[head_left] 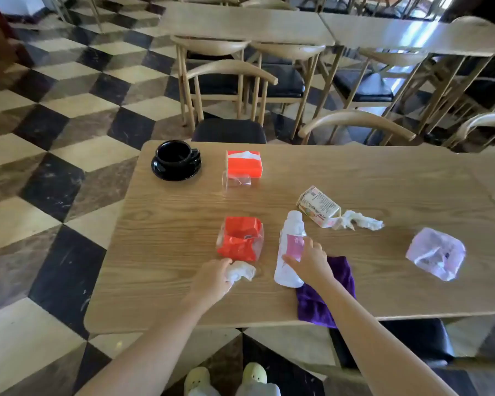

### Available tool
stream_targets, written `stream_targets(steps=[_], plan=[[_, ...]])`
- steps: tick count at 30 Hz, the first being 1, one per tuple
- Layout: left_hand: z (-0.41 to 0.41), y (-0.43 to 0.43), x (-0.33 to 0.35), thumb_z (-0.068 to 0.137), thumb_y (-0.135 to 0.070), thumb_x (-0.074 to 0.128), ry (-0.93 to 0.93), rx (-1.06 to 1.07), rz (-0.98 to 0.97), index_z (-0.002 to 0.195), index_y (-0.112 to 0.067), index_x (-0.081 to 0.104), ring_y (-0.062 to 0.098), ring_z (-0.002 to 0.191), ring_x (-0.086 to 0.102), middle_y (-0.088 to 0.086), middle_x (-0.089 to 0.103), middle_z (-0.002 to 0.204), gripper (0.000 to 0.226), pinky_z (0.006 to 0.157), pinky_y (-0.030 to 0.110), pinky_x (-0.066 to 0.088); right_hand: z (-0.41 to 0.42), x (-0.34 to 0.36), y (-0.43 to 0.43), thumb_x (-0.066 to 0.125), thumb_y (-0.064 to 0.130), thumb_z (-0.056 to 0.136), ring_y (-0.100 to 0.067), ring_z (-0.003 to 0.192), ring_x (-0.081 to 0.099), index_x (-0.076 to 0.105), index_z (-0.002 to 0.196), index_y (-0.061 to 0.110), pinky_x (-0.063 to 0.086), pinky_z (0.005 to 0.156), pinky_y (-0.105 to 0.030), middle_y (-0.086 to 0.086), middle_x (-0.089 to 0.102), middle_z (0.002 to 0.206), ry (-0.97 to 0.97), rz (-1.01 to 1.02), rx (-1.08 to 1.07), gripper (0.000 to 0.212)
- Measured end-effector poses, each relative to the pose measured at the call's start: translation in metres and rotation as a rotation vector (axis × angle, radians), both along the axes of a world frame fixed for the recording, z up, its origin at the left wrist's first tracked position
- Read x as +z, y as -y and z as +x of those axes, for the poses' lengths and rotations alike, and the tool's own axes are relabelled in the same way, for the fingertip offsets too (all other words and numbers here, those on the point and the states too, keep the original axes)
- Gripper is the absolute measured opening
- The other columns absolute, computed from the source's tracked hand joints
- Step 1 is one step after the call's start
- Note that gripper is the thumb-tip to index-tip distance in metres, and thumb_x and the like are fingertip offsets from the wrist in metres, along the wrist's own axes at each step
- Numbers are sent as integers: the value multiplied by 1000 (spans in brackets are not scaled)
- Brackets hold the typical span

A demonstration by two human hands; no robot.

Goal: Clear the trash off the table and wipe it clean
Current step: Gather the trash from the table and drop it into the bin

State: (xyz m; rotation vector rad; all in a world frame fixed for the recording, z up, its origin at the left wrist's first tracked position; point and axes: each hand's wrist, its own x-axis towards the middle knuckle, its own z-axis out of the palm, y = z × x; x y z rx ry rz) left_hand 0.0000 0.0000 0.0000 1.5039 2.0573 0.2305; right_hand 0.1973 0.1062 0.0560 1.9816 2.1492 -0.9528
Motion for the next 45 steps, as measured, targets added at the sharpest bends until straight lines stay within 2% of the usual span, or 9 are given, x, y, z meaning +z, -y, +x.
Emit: stream_targets(steps=[6, 9, 11, 14, 20, 29, 33, 39, 45], plan=[[15, 3, -12, 89, -11, 49, -86, 78, 6, 132, -20, 47, 22, 106, 57, 3, 52, 123, 44, 78, 30, 45, -9, -22, -11, 64, 47, 81, -34, 127, 40, 12, 145, 4, 40, 101, -44, -17, 43, 137, 31, -54, -81, 93], [14, 1, -8, 89, -13, 47, -115, 80, -52, 95, -18, 57, 24, 95, 59, 0, 54, 96, 13, 68, 30, 39, -10, -29, -15, 64, 50, 79, -32, 125, 41, 12, 146, 6, 41, 98, -42, -14, 44, 136, 120, 6, -47, 96], [13, 1, -5, 85, -11, 46, -93, 106, -69, 64, -21, 37, 26, 86, 56, -6, 39, 73, 25, 62, 29, 32, -11, -32, -19, 65, 51, 77, -31, 125, 40, 11, 146, 6, 41, 97, -41, -13, 42, 136, 130, 9, -32, 98], [12, -2, 6, 81, -9, 48, -56, 142, -12, 57, -22, 22, 22, 71, 42, -7, 30, 64, 38, 58, 29, 24, -10, -33, -25, 67, 51, 76, -32, 126, 38, 10, 146, 6, 41, 98, -41, -13, 39, 137, 101, -36, -47, 100], [1, -16, 28, 81, -9, 58, 17, 192, 172, 85, -7, 64, 18, 78, 49, -1, 46, 84, 8, 56, 18, 28, -8, -33, -36, 70, 44, 75, -32, 125, 41, 22, 140, 3, 39, 98, -38, -14, 42, 134, 27, -102, -77, 91], [-18, -79, 39, 80, -10, 60, -70, 70, 209, 71, -9, 55, 23, 112, 46, 4, 57, 115, 11, 88, 30, 40, 8, -19, -49, 79, 29, 60, -29, 112, 54, 55, 117, 9, 47, 96, -46, -9, 59, 117, -380, -291, -292, 65], [-26, -116, 29, 86, -26, 57, -221, -120, 38, 107, -13, 66, 24, 133, 34, 4, 45, 141, 27, 103, 37, 36, 21, -3, -53, 80, 20, 64, -19, 93, 61, 59, 111, 11, 49, 74, -30, -4, 65, 103, -515, -287, -314, 53], [-23, -154, 30, 80, -24, 36, -168, -370, 146, 87, -37, 63, 9, 69, 61, -11, 69, 88, 31, 49, 22, 35, 23, 23, -53, 79, 14, 68, -5, 85, 59, 58, 104, 24, 43, 64, -19, 10, 64, 92, -610, -274, -353, 42], [-38, -165, 17, 80, -23, 59, -278, -469, -39, 107, -12, 54, 29, 98, 62, 6, 66, 100, 29, 73, 33, 45, 1, 30, -45, 79, 14, 67, -15, 96, 61, 61, 110, 21, 48, 79, -26, 0, 65, 105, -644, -216, -408, 48]])
